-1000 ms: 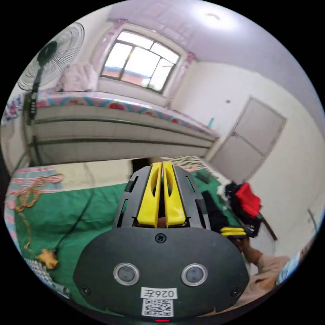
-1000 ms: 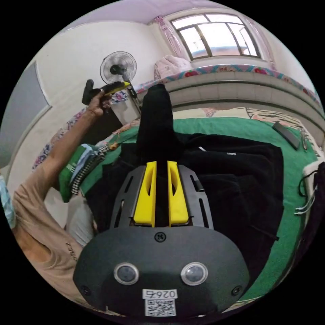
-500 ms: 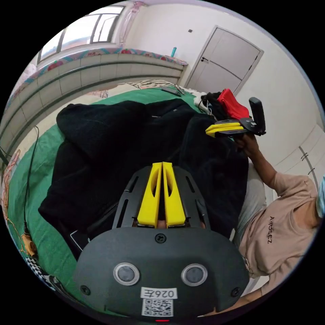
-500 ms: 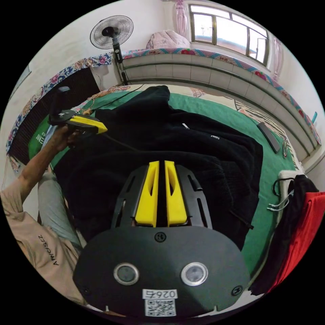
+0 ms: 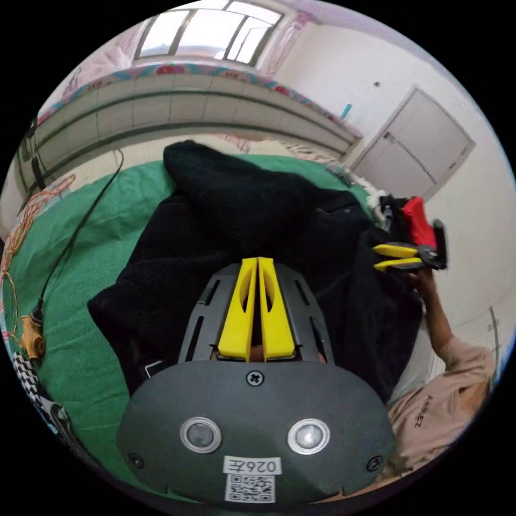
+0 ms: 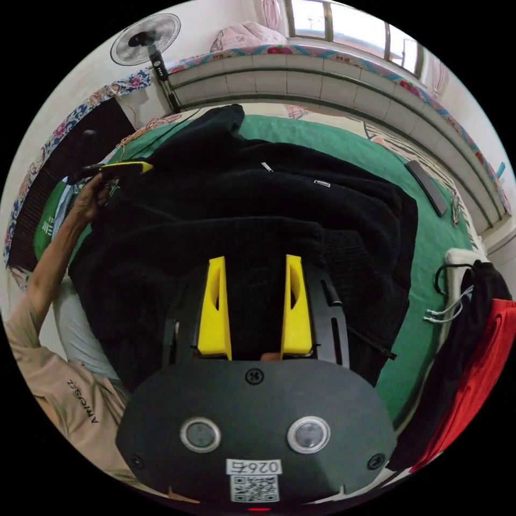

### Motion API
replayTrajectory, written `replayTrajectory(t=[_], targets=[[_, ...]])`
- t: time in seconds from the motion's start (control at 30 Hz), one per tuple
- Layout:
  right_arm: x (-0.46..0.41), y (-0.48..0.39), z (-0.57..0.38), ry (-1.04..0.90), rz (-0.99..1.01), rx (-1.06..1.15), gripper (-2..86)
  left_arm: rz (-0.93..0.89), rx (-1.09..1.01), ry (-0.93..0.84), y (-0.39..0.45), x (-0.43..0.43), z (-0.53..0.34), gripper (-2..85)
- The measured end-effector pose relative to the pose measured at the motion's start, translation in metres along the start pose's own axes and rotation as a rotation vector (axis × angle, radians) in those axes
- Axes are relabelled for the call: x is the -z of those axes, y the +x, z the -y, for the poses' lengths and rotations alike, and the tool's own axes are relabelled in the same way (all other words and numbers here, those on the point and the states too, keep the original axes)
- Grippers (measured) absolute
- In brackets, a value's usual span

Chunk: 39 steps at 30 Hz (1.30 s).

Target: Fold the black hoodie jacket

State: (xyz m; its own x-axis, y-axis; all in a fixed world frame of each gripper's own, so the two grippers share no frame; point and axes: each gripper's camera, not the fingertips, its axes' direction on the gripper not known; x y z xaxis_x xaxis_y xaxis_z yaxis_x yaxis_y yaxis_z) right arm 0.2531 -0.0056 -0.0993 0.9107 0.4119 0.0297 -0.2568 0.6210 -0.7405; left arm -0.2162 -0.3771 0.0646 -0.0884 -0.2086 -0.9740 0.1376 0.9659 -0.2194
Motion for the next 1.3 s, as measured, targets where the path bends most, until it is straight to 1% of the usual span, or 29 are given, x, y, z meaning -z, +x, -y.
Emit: replayTrajectory(t=[0.03, 0.1, 0.13, 0.17, 0.2, 0.23, 0.3, 0.37, 0.43, 0.5, 0.53, 0.6, 0.67, 0.73, 0.8, 0.83, 0.87, 0.9, 0.93, 0.97, 1.0, 1.07, 1.13, 1.17, 1.23, 1.27, 1.3], targets=[[-0.002, 0.002, 0.004, -0.008, 0.005, -0.006, 12.3, -0.029, -0.012, 0.040, 0.005, 0.010, -0.006, -1.0], [0.000, 0.001, 0.008, -0.002, 0.005, -0.005, 13.5, -0.142, -0.064, 0.175, 0.025, 0.048, -0.029, -1.0], [0.000, 0.000, 0.011, -0.005, -0.020, -0.006, 12.8, -0.167, -0.078, 0.202, 0.031, 0.057, -0.035, -1.0], [-0.002, -0.002, 0.013, -0.013, -0.059, 0.002, 12.5, -0.207, -0.111, 0.242, 0.044, 0.072, -0.046, -1.0], [-0.007, -0.007, 0.017, -0.050, -0.161, 0.047, 8.7, -0.230, -0.147, 0.273, 0.057, 0.086, -0.056, -1.0], [-0.006, -0.012, 0.022, -0.082, -0.202, 0.060, 4.7, -0.231, -0.165, 0.287, 0.063, 0.092, -0.061, -1.0], [-0.003, -0.017, 0.026, -0.117, -0.170, 0.061, 0.1, -0.201, -0.234, 0.343, 0.091, 0.116, -0.082, -1.0], [0.005, -0.026, 0.021, -0.145, -0.124, 0.114, -0.9, -0.127, -0.304, 0.369, 0.112, 0.134, -0.098, -1.0], [0.032, -0.038, 0.004, -0.165, -0.035, 0.229, -1.1, -0.028, -0.370, 0.409, 0.129, 0.153, -0.115, -1.0], [0.056, -0.045, -0.018, -0.153, 0.056, 0.316, -1.2, 0.063, -0.453, 0.511, 0.146, 0.178, -0.139, -0.9], [0.069, -0.048, -0.033, -0.163, 0.110, 0.370, -1.2, 0.061, -0.457, 0.534, 0.147, 0.185, -0.143, -0.9], [0.083, -0.047, -0.055, -0.205, 0.133, 0.426, -1.1, -0.007, -0.402, 0.646, 0.144, 0.207, -0.160, -0.8], [0.090, -0.037, -0.071, -0.277, 0.078, 0.424, -1.1, -0.065, -0.397, 0.682, 0.139, 0.216, -0.167, -0.7], [0.095, -0.015, -0.083, -0.352, 0.114, 0.396, -1.1, -0.055, -0.408, 0.674, 0.137, 0.218, -0.168, -0.6], [0.094, 0.001, -0.085, -0.372, 0.188, 0.363, -1.1, 0.030, -0.412, 0.614, 0.133, 0.206, -0.161, 0.6], [0.089, 0.009, -0.084, -0.391, 0.230, 0.327, -1.1, 0.041, -0.425, 0.589, 0.132, 0.201, -0.158, 1.3], [0.087, 0.010, -0.084, -0.394, 0.243, 0.312, -1.1, 0.057, -0.444, 0.542, 0.128, 0.188, -0.150, 6.7], [0.085, 0.010, -0.087, -0.407, 0.244, 0.312, -0.9, 0.057, -0.442, 0.494, 0.122, 0.174, -0.139, 16.0], [0.092, 0.007, -0.090, -0.393, 0.213, 0.330, -0.6, 0.049, -0.430, 0.457, 0.117, 0.166, -0.132, 19.4], [0.097, 0.007, -0.092, -0.386, 0.203, 0.336, -0.4, 0.028, -0.401, 0.382, 0.106, 0.150, -0.118, 26.1], [0.110, 0.008, -0.096, -0.381, 0.189, 0.352, 0.1, 0.027, -0.378, 0.320, 0.095, 0.135, -0.105, 26.3], [0.138, 0.015, -0.105, -0.320, 0.177, 0.390, -0.4, 0.050, -0.320, 0.237, 0.074, 0.115, -0.082, 24.9], [0.186, 0.040, -0.111, -0.101, 0.217, 0.350, -0.8, 0.077, -0.262, 0.168, 0.052, 0.095, -0.055, 23.7], [0.198, 0.049, -0.110, -0.035, 0.230, 0.325, -0.8, 0.095, -0.241, 0.124, 0.040, 0.081, -0.035, 23.9], [0.228, 0.090, -0.100, 0.199, 0.234, 0.169, -0.1, 0.156, -0.235, 0.050, 0.026, 0.055, -0.006, 25.9], [0.230, 0.100, -0.094, 0.229, 0.213, 0.132, 0.6, 0.220, -0.237, 0.008, 0.019, 0.037, 0.012, 28.5], [0.228, 0.120, -0.077, 0.260, 0.149, 0.060, 2.1, 0.306, -0.242, -0.020, 0.013, 0.020, 0.029, 30.7]])
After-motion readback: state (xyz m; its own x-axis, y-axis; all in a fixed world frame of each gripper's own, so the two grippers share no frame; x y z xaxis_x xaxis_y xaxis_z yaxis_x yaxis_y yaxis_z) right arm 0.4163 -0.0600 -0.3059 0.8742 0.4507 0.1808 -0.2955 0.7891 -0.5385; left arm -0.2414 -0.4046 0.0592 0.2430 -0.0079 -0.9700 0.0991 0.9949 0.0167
